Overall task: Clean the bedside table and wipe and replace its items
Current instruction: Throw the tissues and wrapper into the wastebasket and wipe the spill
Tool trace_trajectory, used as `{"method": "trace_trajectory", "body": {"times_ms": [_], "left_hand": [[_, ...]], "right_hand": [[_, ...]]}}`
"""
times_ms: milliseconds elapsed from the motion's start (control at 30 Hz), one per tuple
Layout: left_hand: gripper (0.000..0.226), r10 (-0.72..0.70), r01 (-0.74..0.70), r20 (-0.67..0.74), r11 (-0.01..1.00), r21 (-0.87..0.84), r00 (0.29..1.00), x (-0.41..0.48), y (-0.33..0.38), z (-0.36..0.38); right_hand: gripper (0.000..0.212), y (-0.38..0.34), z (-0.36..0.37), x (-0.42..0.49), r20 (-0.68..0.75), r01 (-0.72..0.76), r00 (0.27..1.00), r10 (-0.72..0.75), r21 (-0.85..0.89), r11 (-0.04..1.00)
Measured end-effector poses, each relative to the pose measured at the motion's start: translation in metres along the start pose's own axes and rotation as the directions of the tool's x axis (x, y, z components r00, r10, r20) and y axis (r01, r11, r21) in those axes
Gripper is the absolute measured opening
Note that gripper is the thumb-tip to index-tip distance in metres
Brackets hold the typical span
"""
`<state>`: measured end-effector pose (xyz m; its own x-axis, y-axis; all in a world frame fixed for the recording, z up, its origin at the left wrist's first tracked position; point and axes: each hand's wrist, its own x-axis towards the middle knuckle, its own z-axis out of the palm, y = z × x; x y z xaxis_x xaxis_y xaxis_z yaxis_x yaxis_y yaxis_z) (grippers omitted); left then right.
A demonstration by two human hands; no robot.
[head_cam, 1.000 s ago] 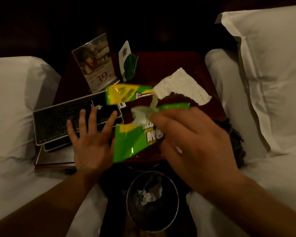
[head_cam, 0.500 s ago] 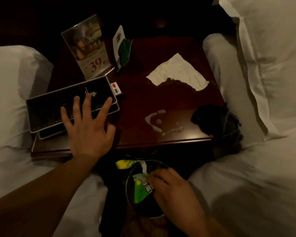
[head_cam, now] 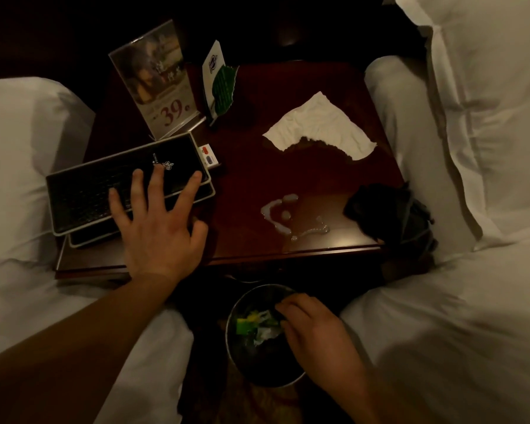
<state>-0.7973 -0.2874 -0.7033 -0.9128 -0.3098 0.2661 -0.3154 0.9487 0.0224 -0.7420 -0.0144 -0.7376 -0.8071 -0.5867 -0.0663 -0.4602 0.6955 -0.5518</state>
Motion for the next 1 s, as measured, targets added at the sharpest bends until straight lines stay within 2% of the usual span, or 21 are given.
{"method": "trace_trajectory", "body": {"times_ms": [133,300,367,433,533,633,767,867,933,1000], "left_hand": [[0.071,-0.003,0.003,0.005,1.000,0.000,1.000,-0.003,-0.001,-0.001],[0.072,0.000,0.000,-0.004,1.000,0.011,1.000,-0.001,-0.005,0.000],[0.072,0.006,-0.006,-0.014,1.000,0.002,1.000,0.001,-0.002,0.001],[0.071,0.009,-0.009,-0.019,1.000,-0.002,1.000,-0.001,0.001,0.002],[0.071,0.007,-0.007,-0.022,1.000,-0.004,1.000,-0.002,0.000,0.002],[0.071,0.009,-0.009,-0.019,1.000,0.004,1.000,-0.002,0.000,0.002],[0.072,0.012,-0.012,-0.023,1.000,0.002,1.000,0.001,0.001,0.000],[0.072,0.008,-0.008,-0.022,1.000,0.001,1.000,0.000,0.001,0.001],[0.072,0.010,-0.009,-0.014,1.000,0.005,1.000,-0.001,0.002,0.001],[0.073,0.008,-0.008,-0.005,1.000,0.006,1.000,0.000,0.001,0.001]], "right_hand": [[0.028,-0.016,-0.051,0.019,-0.220,0.109,0.970,-0.107,-0.003,0.994],[0.024,-0.006,-0.113,0.089,-0.408,0.084,0.903,-0.135,-0.140,0.987],[0.031,0.013,-0.134,0.123,-0.405,-0.024,0.913,-0.057,-0.192,0.981],[0.044,0.034,-0.147,0.156,-0.324,-0.178,0.943,0.081,-0.284,0.942],[0.064,0.051,-0.154,0.195,-0.221,-0.359,0.929,0.296,-0.358,0.862],[0.073,0.055,-0.153,0.224,-0.158,-0.433,0.900,0.406,-0.414,0.800],[0.078,0.045,-0.150,0.249,-0.218,-0.534,0.844,0.491,-0.440,0.722],[0.066,0.039,-0.141,0.257,-0.272,-0.533,0.846,0.459,-0.458,0.711],[0.044,0.041,-0.138,0.261,-0.309,-0.501,0.862,0.401,-0.409,0.763],[0.032,0.045,-0.138,0.264,-0.326,-0.473,0.872,0.366,-0.363,0.803]]}}
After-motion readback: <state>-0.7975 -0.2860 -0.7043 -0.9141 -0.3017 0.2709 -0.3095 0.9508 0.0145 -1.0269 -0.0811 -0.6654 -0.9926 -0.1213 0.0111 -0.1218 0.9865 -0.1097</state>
